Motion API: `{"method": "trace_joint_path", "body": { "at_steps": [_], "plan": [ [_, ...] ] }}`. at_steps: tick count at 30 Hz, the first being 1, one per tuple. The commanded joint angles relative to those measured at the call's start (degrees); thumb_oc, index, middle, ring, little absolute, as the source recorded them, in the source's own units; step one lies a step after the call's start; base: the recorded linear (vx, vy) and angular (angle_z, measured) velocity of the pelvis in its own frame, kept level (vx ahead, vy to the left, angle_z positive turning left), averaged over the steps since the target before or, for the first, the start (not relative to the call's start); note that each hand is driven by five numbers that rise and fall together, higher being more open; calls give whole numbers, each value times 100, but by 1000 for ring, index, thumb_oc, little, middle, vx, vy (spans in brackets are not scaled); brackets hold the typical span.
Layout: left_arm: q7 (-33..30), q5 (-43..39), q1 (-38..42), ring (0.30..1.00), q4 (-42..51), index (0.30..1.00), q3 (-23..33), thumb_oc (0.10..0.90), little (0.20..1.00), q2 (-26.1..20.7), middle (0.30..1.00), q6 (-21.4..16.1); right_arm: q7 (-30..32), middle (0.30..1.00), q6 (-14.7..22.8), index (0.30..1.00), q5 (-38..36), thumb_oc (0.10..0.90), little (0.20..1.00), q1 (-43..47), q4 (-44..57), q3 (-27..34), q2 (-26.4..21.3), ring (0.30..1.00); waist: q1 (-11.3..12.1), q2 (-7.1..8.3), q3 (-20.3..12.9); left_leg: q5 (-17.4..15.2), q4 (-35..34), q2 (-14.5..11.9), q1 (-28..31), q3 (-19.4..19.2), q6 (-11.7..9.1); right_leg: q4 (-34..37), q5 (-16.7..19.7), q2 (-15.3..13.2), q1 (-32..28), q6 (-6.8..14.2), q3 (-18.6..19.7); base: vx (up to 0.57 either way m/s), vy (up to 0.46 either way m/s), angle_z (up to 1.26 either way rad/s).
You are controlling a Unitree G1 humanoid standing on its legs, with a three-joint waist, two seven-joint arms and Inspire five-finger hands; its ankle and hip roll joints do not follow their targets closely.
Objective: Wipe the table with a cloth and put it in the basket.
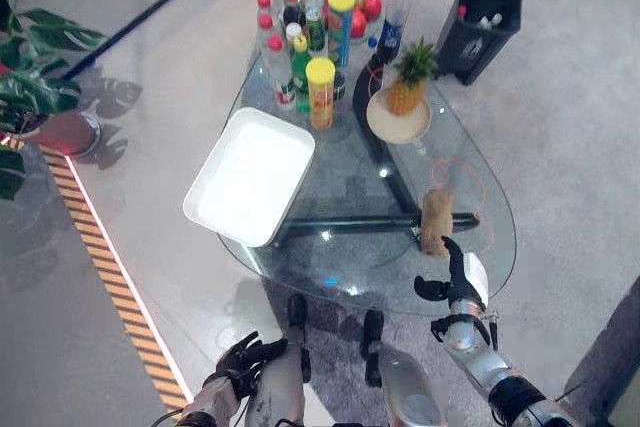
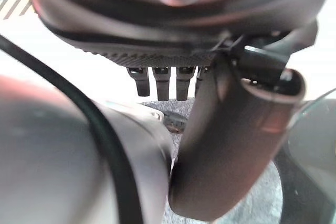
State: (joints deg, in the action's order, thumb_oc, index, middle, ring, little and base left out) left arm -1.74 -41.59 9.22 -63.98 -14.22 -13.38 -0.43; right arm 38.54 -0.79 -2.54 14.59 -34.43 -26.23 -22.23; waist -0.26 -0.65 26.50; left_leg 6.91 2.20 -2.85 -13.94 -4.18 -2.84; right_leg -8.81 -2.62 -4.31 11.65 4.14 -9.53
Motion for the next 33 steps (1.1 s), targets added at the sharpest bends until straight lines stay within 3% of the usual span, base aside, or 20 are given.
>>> {"method": "trace_joint_path", "body": {
  "at_steps": [1,11,19,26,33],
  "plan": [
    [13,-199,-179,900,-27,900,-195,800,900,171,900,-76,662,900,258,900,-105,800,900,321,876,143,-191,900,-84,173,-123,-939,827,436,-126,-215,73,73,203,89,300,-25,88,-10,56,-5],
    [42,-523,26,900,544,900,-305,800,900,145,900,83,1124,900,72,900,-477,800,900,1139,948,351,-281,900,-87,48,323,-1056,1512,436,-798,-367,39,-342,204,-17,945,-76,-12,5,37,3],
    [-121,-932,-60,900,1008,900,-472,800,900,188,900,176,1999,900,-53,900,-625,800,900,1585,1324,703,-354,900,-128,-52,329,-1086,1788,473,-1521,-454,88,-622,261,-79,1751,-53,28,43,56,1],
    [-204,-1004,-172,900,1155,900,-522,800,900,197,900,212,2627,900,-136,900,-570,800,900,1604,1625,935,-411,900,-150,-105,329,-1113,1839,495,-1725,-481,129,-720,266,-95,2014,-26,107,37,36,-6],
    [-275,-1114,-156,900,1324,900,-568,800,900,240,900,292,2818,900,-335,900,-608,800,900,1602,1744,1016,-364,900,-181,-146,329,-1108,1929,506,-1983,-482,135,-804,284,-115,2273,-17,152,42,29,-1]
  ]
}}
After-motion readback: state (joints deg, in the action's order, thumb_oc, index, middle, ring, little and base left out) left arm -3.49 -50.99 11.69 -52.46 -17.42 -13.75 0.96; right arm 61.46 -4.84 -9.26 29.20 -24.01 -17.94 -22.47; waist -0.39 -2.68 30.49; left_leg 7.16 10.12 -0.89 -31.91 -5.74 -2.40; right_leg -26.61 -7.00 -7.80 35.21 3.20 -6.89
